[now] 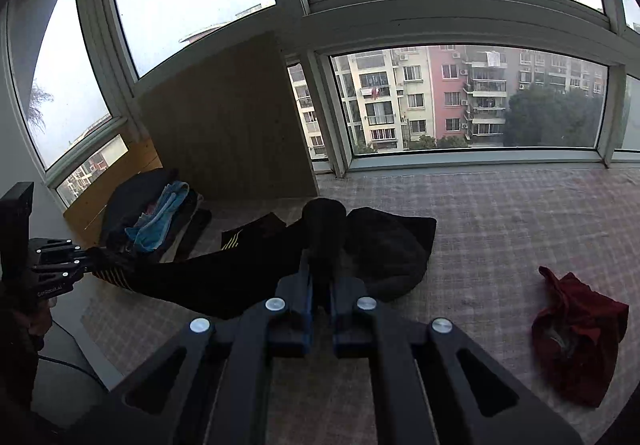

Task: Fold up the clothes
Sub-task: 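Lift the black jacket with the left gripper while the right gripper holds its other end, then lower the black jacket flat onto the blanket and open both grippers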

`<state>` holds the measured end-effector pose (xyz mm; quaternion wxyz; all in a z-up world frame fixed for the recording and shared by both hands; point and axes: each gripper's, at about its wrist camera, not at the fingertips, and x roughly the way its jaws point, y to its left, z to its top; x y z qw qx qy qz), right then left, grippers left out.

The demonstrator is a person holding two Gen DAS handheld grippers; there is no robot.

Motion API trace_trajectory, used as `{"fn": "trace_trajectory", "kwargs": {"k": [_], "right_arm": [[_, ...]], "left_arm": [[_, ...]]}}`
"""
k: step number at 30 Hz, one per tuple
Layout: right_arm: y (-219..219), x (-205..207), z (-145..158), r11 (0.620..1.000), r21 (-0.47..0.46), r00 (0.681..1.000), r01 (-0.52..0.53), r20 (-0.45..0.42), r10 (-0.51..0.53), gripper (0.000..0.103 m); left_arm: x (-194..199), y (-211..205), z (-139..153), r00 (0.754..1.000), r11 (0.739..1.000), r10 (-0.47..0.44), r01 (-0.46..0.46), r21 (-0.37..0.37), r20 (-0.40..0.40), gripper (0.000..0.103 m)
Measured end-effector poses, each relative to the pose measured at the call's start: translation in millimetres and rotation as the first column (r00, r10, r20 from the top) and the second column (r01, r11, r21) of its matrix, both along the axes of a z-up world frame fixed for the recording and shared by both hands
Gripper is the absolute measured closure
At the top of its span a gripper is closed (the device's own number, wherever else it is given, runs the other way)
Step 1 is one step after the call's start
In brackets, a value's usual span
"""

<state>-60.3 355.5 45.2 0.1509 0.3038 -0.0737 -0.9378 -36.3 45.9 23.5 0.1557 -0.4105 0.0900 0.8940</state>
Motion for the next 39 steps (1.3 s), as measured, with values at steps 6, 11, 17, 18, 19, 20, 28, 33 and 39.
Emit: {"fn": "trace_trajectory", "kwargs": {"k": [6, 11, 17, 18, 19, 20, 28, 33, 39], "right_arm": [[-0.1, 32.3, 29.3, 1.000, -0.018, 0.998, -0.004, -0.061, 0.003, 0.097], [-17.8, 84.5, 131.4, 0.999, 0.036, 0.956, -0.036, -0.289, 0.045, 0.097], [-30.5, 121.7, 203.8, 0.996, 0.053, 0.912, -0.066, -0.401, 0.082, 0.097], [-32.8, 119.9, 206.5, 0.996, 0.059, 0.915, -0.062, -0.395, 0.081, 0.097], [-35.6, 116.4, 206.8, 0.996, 0.071, 0.919, -0.056, -0.387, 0.080, 0.097], [-37.8, 111.0, 204.7, 0.995, 0.083, 0.924, -0.050, -0.375, 0.078, 0.097], [-30.3, -29.0, 97.7, 0.995, 0.097, 0.994, -0.009, -0.111, 0.020, 0.097], [-10.8, -162.5, -26.0, 0.992, 0.115, 0.988, 0.054, 0.139, -0.070, 0.097], [3.4, -279.1, -161.4, 0.978, 0.201, 0.941, 0.060, 0.315, -0.123, 0.097]], "left_arm": [[3.0, -11.5, 8.8, 0.998, 0.997, 0.054, -0.055, 0.047, 0.015, 0.094], [35.8, -13.2, 115.6, 0.976, 0.999, 0.032, -0.025, 0.034, -0.218, 0.094], [78.6, -22.7, 224.6, 0.903, 1.000, 0.018, -0.015, 0.010, -0.430, 0.094], [82.1, -23.9, 234.7, 0.893, 1.000, 0.020, -0.021, 0.004, -0.450, 0.094], [84.1, -24.6, 242.1, 0.885, 1.000, 0.024, -0.028, -0.002, -0.464, 0.094], [82.1, -25.2, 244.7, 0.884, 1.000, 0.021, -0.029, -0.011, -0.468, 0.094], [-26.8, -24.1, 168.6, 0.964, 0.998, 0.045, -0.053, -0.023, -0.263, 0.093], [-163.4, -19.6, 45.0, 0.987, 0.987, 0.156, -0.157, -0.017, -0.038, 0.093], [-286.3, 9.1, -99.4, 0.960, 0.970, 0.242, -0.239, -0.041, 0.141, 0.093]]}}
